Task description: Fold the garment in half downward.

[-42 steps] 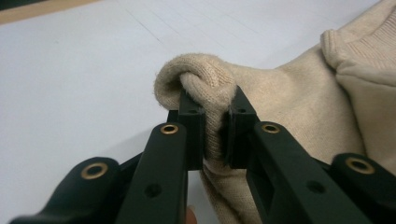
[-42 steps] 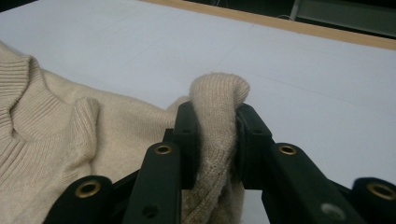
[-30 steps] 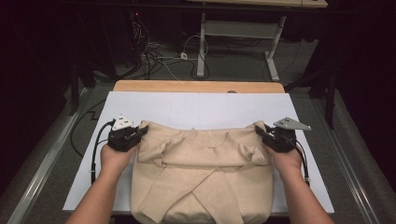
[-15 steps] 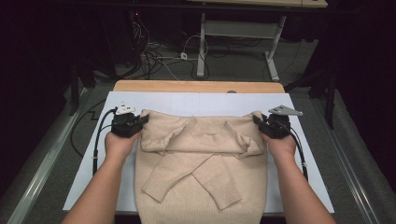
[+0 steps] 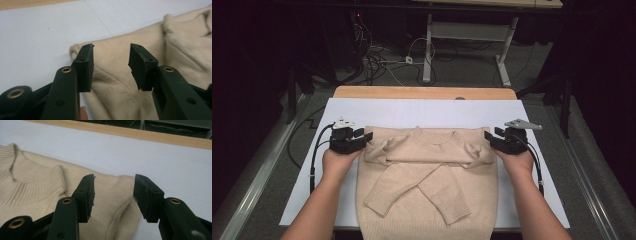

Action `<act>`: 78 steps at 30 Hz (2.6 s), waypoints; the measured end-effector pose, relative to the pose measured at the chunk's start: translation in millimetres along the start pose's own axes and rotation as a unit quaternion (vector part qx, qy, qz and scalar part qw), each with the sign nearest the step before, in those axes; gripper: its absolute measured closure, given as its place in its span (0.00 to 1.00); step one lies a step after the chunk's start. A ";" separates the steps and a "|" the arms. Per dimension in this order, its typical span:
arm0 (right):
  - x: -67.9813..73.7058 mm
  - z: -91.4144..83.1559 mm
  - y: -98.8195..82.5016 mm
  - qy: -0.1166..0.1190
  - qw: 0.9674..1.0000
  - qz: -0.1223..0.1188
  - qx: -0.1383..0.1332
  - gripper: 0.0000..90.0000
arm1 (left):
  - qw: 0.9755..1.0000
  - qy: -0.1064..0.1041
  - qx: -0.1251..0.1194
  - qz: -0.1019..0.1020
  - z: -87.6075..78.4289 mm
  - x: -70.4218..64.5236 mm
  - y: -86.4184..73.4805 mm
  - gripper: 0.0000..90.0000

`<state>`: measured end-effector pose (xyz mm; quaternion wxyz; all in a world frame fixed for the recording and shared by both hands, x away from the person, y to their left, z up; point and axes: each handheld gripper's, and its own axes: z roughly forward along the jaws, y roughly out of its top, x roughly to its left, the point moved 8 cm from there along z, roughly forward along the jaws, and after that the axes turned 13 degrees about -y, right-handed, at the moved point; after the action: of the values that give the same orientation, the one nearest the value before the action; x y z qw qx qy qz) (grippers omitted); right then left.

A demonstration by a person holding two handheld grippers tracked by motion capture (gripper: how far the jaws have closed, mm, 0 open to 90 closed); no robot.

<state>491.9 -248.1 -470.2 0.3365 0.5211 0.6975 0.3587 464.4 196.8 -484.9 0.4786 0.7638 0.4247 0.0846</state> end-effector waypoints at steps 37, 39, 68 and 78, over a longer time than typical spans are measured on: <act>41.1 -42.9 -58.2 0.062 0.996 -0.057 0.021 0.87 | 0.997 -0.015 0.012 0.081 5.0 -64.6 -22.2 0.85; 38.8 -48.4 -55.0 0.061 0.997 -0.054 0.015 0.88 | 0.996 -0.015 0.008 0.083 -1.8 -65.0 -21.5 0.85; 50.1 -113.9 -89.0 0.064 0.994 -0.087 -0.024 0.88 | 0.994 -0.059 0.003 0.089 -56.0 -100.5 -89.1 0.86; 54.3 -135.0 -107.1 0.065 0.992 -0.101 -0.029 0.88 | 0.993 -0.063 0.008 0.097 -67.4 -115.9 -108.2 0.86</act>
<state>313.5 -237.1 -496.8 0.3401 0.4142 0.7559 0.3760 294.4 176.3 -504.0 0.4878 0.8092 0.3178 0.0789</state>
